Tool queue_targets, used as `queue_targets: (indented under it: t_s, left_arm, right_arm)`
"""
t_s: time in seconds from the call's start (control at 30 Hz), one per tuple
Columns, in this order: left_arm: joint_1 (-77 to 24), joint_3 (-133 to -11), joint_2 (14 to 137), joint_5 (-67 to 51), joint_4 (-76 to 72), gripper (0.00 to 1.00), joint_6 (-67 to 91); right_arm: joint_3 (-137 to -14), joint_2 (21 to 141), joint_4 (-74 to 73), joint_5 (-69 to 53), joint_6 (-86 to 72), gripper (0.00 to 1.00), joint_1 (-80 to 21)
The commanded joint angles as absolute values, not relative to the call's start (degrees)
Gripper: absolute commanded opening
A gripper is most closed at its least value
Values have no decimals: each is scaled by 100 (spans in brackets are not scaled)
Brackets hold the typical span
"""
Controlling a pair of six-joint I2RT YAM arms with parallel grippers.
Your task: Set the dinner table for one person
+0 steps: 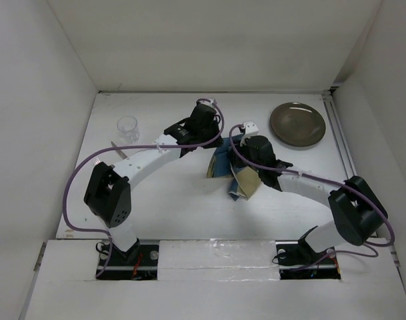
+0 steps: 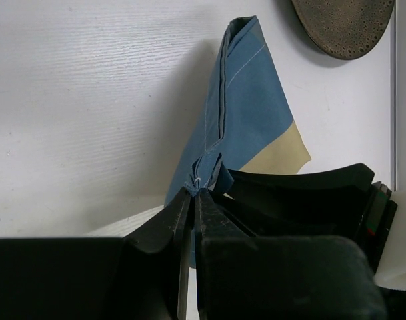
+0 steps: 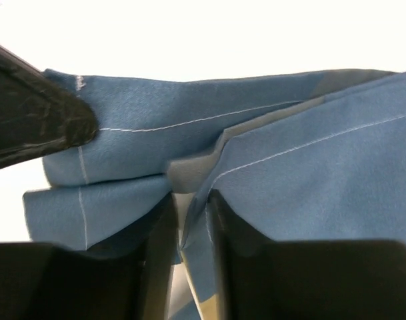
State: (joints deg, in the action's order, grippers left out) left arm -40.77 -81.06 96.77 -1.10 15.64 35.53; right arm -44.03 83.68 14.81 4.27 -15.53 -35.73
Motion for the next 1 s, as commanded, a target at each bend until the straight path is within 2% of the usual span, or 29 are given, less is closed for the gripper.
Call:
queue_targets:
  t_s: [0.0,0.1,0.17,0.33,0.47,0.7,0.87,0.97]
  left_arm:
    - [-4096,-8042,9299,-176,1433,0,3472]
    - [-4096,-8042,9299,-176,1433,0,3419]
    - [-4096,-8042,9246,-176,1433,0,3419]
    - [-4096,-8103,9246,-1,1564,0,3419]
    - [-4096,-8559,9193,377,1906,0,3419]
    - [-4043,-9667,8808,1150,2741,0,3419]
    - [-4043,-9809,8158,1686,2997,0,3419]
    - [-4043,-9809,7648,2063,3128,0,3419]
  right_arm:
    - [-4623,8394,1942,597,-1547,29,-3621]
    - [-4623,8394,1942,764,-1494,15,-3621]
    - [-4623,8394,1942,834,-1442,1,-3621]
    - [-4737,8166,1705,835,-1389,0,-3621]
    - [-4842,7472,1161,958,-1029,0,-3621]
    - [-5448,5847,-437,1239,-554,0,-3068]
    - [-5835,4432,-1413,1485,-378,0,-2927]
    - [-5889,3791,-1468,1371,-325,0,-2927]
